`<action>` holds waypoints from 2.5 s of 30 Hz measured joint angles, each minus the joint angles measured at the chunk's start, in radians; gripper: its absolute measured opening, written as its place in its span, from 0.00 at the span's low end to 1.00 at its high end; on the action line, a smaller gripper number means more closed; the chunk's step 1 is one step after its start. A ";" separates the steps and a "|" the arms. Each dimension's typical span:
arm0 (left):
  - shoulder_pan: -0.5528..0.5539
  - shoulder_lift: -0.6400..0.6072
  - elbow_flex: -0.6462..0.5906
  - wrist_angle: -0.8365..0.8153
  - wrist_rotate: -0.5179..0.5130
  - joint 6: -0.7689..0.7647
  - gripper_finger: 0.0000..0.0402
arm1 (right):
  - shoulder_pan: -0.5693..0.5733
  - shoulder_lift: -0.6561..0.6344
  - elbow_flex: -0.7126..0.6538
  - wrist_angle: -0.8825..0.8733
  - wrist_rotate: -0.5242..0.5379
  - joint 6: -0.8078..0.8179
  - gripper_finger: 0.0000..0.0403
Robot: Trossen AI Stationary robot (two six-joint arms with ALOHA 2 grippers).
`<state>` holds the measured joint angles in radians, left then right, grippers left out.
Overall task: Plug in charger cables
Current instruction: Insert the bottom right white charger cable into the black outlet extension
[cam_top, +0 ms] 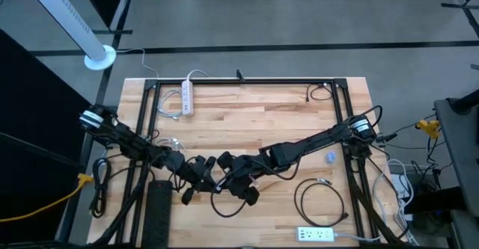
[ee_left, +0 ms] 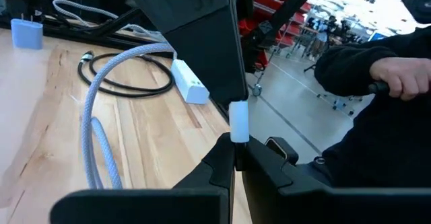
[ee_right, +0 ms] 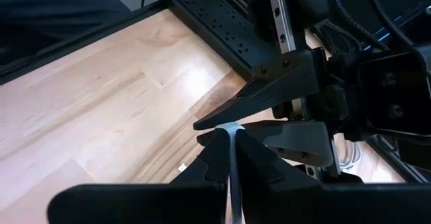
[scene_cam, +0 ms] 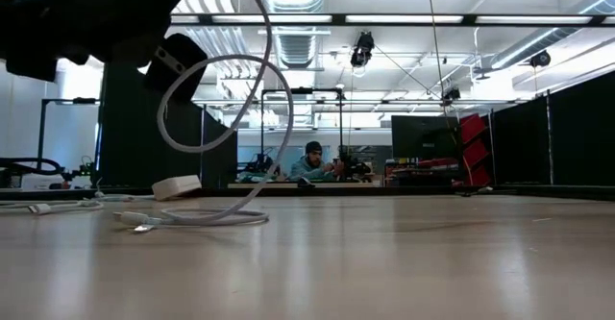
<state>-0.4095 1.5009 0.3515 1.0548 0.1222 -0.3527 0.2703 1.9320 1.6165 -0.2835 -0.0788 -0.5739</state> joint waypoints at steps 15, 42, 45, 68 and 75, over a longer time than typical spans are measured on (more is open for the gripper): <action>-0.009 -0.038 -0.003 -0.092 0.030 -0.076 0.20 | 0.003 -0.059 0.000 -0.050 0.037 0.033 0.00; -0.440 -0.211 0.514 -1.811 -0.003 -0.966 0.00 | 0.036 -0.080 0.000 -0.236 0.180 0.222 0.00; -0.470 -0.132 0.507 -1.835 0.113 -0.953 0.00 | 0.043 -0.080 0.000 -0.239 0.184 0.224 0.00; -0.400 0.059 0.500 -1.725 -0.250 -0.613 0.00 | 0.048 -0.105 0.000 -0.281 0.187 0.212 0.00; -0.277 0.060 0.493 -1.657 -0.480 -0.451 0.00 | 0.048 -0.110 0.000 -0.317 0.185 0.257 0.00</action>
<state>-0.6863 1.5606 0.8440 -0.6018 -0.3580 -0.8032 0.3187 1.8221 1.6165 -0.6005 0.1062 -0.3168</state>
